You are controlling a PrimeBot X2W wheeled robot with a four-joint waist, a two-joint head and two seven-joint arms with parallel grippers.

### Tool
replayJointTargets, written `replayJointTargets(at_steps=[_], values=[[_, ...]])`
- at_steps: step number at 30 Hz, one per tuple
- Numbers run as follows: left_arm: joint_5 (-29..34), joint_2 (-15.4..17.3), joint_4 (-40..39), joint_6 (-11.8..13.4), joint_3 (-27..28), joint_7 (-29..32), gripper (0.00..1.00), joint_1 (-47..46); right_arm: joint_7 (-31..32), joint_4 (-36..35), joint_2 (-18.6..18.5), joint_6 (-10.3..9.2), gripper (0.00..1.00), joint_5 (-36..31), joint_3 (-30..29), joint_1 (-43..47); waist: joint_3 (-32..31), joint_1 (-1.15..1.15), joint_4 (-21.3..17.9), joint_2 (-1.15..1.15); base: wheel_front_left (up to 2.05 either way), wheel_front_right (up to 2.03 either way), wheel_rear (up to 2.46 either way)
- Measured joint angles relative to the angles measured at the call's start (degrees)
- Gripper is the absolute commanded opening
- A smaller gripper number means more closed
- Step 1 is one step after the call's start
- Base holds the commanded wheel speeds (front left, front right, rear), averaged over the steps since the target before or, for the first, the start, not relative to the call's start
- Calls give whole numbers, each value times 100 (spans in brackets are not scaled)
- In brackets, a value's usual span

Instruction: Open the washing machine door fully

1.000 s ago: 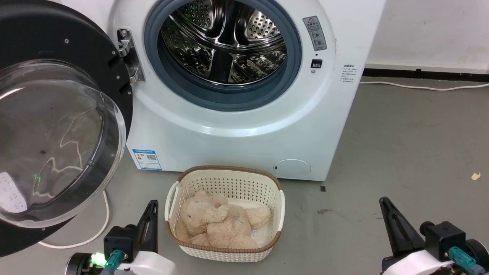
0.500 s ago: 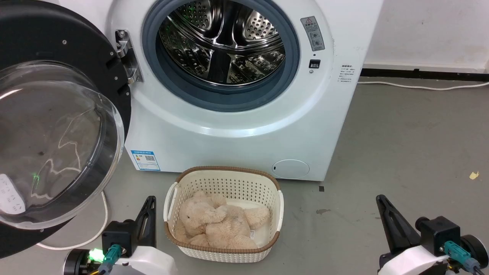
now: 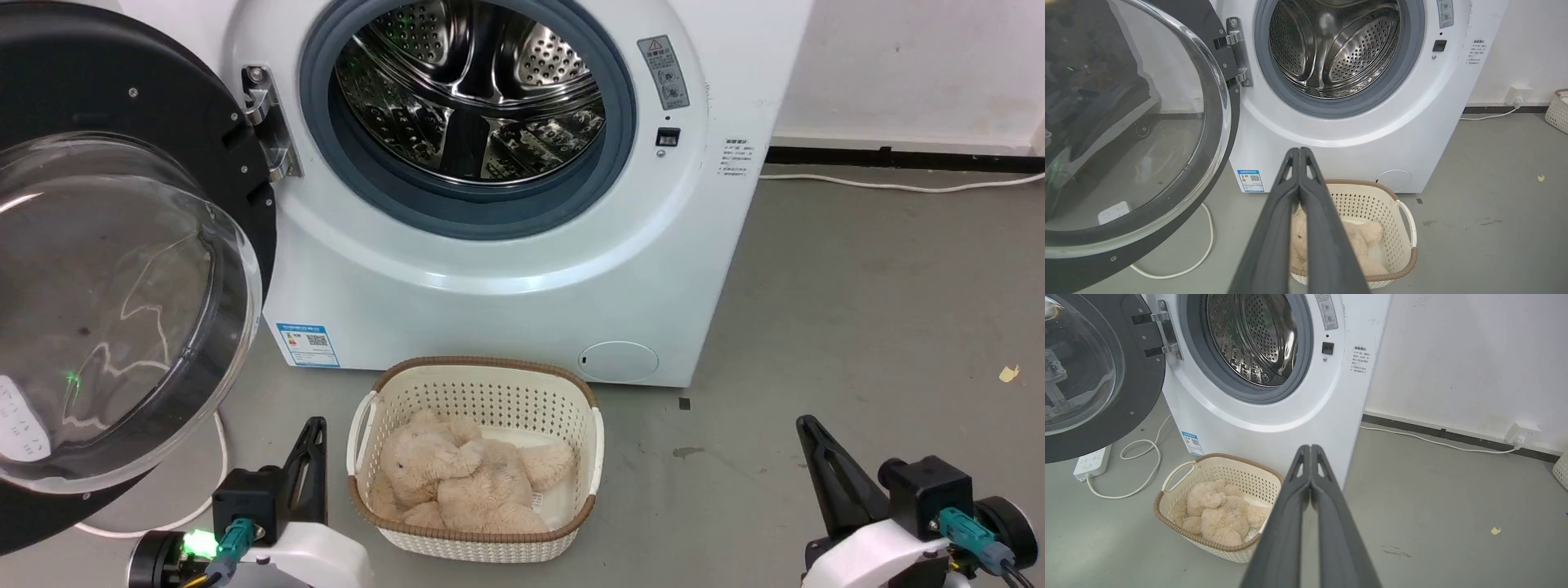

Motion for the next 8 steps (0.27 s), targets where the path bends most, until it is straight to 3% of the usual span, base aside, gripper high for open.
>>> replayJointTargets(at_steps=[8], values=[[129,-93,-25,-56,98,96,0,-25,105,-2,0,0,0,-22,43,-80,-5,0,-19,0,0,0,0]])
